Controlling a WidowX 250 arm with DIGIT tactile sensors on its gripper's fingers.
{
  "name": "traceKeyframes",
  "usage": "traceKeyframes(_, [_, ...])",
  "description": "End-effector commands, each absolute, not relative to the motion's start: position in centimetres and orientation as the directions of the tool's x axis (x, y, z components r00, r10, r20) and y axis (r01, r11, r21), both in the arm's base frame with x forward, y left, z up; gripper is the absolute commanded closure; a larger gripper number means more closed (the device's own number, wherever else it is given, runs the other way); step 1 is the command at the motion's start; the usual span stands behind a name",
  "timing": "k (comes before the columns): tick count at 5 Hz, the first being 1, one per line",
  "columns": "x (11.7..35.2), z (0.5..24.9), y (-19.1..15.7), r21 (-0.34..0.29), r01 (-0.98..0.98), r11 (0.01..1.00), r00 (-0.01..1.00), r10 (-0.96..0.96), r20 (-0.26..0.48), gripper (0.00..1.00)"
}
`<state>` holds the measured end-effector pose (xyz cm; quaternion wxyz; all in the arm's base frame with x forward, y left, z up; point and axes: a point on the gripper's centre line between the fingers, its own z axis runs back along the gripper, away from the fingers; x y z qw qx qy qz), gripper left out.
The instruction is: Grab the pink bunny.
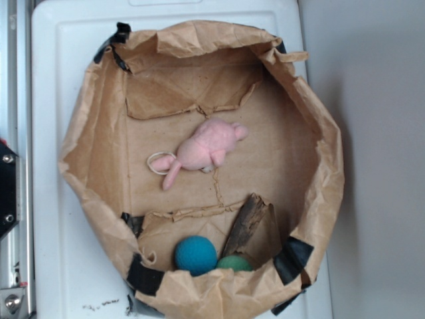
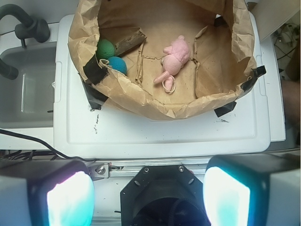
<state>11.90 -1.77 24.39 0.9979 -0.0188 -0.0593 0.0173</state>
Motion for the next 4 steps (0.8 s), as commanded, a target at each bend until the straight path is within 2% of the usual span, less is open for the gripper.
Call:
traceKeyframes(1, [11.9, 24.4, -1.8, -0.04, -0.032, 0.999, 0.992, 0.037, 0.118, 0.0])
traceKeyframes(2, [13.5, 24.7, -1.1, -0.055, -0.103, 0.993, 0.988, 0.108, 0.107, 0.0])
traceKeyframes(4, [16.8, 24.0, -0.3, -0.031, -0.243, 0.969, 0.963, 0.245, 0.112, 0.0])
